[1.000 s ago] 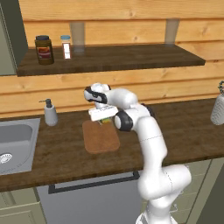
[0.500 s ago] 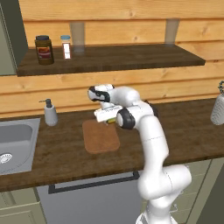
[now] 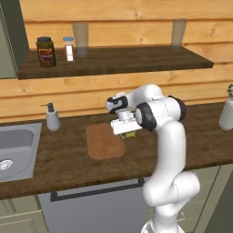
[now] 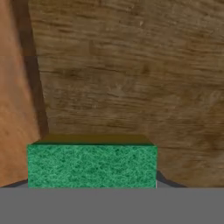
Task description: Pick up the sponge from the counter and clean the cutting board by briefly scrubbing or pressing down on the cutting board. Once finished, release the sponge.
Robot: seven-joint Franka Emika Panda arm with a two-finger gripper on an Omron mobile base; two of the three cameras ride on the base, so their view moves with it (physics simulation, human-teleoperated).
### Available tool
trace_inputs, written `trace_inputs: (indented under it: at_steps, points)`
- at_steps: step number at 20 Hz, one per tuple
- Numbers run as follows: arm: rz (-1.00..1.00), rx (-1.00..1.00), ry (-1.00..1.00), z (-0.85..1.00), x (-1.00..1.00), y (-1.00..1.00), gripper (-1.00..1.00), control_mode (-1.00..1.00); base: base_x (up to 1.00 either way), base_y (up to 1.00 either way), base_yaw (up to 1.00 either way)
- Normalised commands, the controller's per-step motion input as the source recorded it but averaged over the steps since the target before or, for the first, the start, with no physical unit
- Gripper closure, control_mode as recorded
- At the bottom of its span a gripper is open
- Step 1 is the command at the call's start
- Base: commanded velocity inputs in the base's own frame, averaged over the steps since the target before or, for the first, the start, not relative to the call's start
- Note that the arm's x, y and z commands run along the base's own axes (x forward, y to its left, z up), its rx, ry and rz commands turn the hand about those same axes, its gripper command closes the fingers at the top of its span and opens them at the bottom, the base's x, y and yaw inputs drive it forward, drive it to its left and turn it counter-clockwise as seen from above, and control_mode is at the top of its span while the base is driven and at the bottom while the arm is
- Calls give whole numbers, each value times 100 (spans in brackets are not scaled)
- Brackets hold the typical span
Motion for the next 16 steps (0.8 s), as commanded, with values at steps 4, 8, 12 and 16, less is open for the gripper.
trace_inputs:
  at_steps: [4, 8, 12, 16]
  points:
    - [0, 13, -28, 28, -69, -36, 100, -100, 0, 0, 0]
    - [0, 14, -30, 17, -60, -35, 100, -100, 0, 0, 0]
    - [0, 7, -26, 7, -6, -30, 100, -100, 0, 0, 0]
    - [0, 1, -12, 8, 62, -18, 100, -100, 0, 0, 0]
